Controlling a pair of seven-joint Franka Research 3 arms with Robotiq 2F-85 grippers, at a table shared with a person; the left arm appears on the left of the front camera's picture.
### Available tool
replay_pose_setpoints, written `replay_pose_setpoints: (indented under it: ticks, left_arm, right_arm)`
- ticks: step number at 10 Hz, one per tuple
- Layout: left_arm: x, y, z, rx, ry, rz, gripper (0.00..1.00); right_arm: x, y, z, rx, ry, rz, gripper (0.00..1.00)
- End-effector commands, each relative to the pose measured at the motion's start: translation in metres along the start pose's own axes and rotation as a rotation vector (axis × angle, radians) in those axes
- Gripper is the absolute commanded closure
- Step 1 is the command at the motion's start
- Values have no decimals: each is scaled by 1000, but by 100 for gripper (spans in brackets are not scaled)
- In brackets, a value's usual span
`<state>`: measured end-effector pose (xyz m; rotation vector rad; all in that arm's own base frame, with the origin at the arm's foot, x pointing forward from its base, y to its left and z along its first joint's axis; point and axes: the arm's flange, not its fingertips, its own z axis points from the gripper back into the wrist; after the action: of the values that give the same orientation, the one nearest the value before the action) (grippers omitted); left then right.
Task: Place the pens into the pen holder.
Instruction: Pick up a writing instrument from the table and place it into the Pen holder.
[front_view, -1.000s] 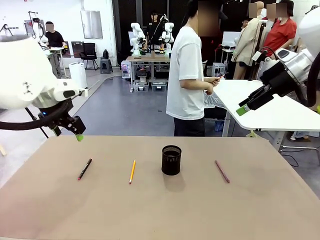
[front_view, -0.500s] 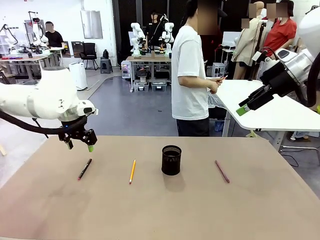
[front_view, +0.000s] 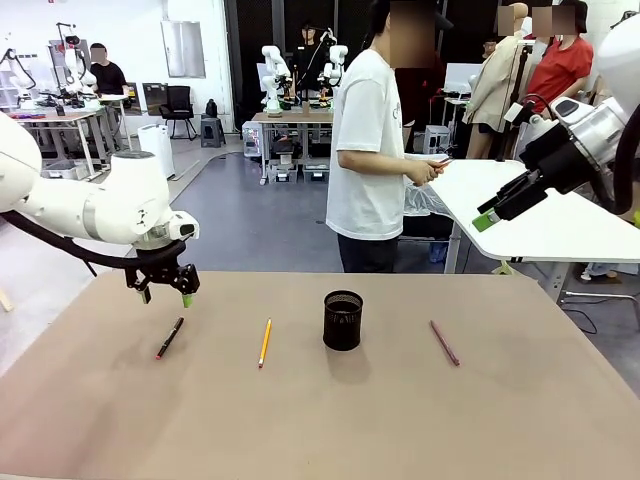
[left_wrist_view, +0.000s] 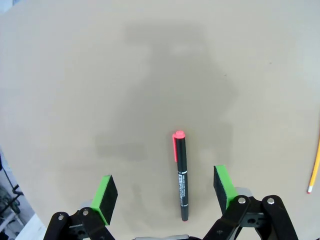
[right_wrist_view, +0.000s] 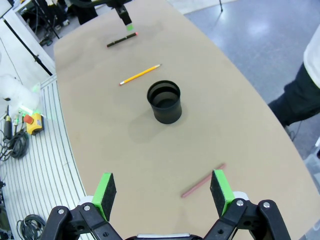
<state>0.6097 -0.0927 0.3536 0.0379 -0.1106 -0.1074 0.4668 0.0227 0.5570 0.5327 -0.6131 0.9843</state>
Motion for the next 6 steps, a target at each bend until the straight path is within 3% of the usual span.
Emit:
replay_pose_setpoints:
  ticks: [1,2,4,6]
  left_arm:
    - [1,-6,-3,8,44,33,0]
    - [-8,-3,10,-1,55,43,0]
    - [0,-3,-6,0,20,8,0]
    - [-11,-5,-6,6,60,15,0]
  right_arm:
    - [0,0,1,5,-10,7,0]
    - [0,0,1,5,-10,7,0]
    - [0,0,1,5,-10,7,0]
    - [0,0,1,5,-10,7,0]
